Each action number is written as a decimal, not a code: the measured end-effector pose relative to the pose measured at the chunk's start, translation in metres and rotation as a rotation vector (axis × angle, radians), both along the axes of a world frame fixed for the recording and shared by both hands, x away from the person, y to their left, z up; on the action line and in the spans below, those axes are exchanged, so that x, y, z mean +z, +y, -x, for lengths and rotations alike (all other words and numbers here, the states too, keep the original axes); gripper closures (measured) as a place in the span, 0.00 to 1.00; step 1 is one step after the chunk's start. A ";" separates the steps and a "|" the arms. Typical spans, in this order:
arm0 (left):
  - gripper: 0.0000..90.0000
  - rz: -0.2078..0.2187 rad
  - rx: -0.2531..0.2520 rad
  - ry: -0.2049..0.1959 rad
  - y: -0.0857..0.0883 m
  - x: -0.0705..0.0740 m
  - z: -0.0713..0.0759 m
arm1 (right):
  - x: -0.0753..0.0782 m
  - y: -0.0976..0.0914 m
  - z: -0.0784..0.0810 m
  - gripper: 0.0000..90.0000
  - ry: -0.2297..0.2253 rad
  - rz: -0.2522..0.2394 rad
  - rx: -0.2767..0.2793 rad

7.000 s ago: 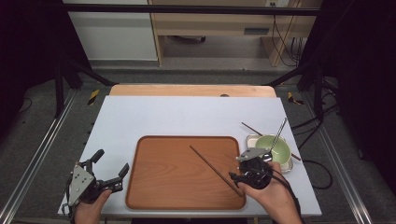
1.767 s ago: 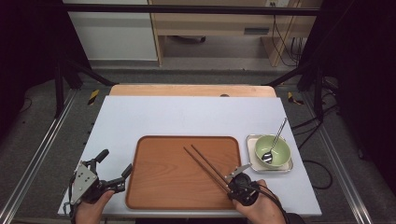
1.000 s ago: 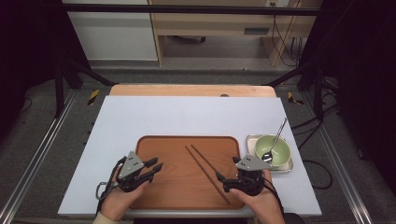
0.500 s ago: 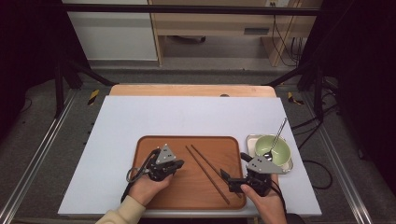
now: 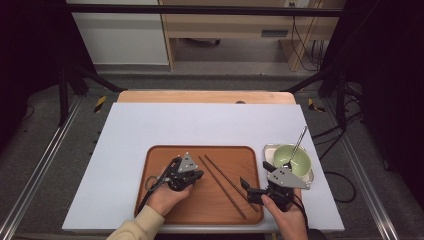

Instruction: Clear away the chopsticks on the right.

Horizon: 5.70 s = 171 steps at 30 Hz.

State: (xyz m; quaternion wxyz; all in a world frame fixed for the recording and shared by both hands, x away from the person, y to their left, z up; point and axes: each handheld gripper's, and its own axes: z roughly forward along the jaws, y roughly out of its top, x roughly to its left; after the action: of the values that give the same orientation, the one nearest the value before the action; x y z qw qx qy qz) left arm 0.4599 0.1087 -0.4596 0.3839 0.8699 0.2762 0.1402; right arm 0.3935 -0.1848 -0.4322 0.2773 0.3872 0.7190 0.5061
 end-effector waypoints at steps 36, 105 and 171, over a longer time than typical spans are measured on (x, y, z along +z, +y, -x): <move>1.00 -0.054 -0.015 0.028 -0.018 -0.008 -0.010 | 0.001 -0.011 -0.001 0.10 0.042 -0.035 -0.058; 1.00 -0.009 -0.151 0.076 -0.099 -0.014 -0.020 | 0.001 -0.021 -0.004 0.10 0.069 -0.058 -0.095; 0.90 0.103 -0.087 -0.057 -0.023 0.007 0.011 | 0.037 -0.109 -0.040 0.24 0.118 0.098 -0.269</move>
State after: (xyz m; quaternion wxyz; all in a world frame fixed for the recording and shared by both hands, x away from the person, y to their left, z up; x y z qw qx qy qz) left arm 0.4490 0.0860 -0.4522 0.4414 0.8558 0.2342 0.1337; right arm 0.4339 -0.2935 -0.3952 0.3188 0.4952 0.6994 0.4051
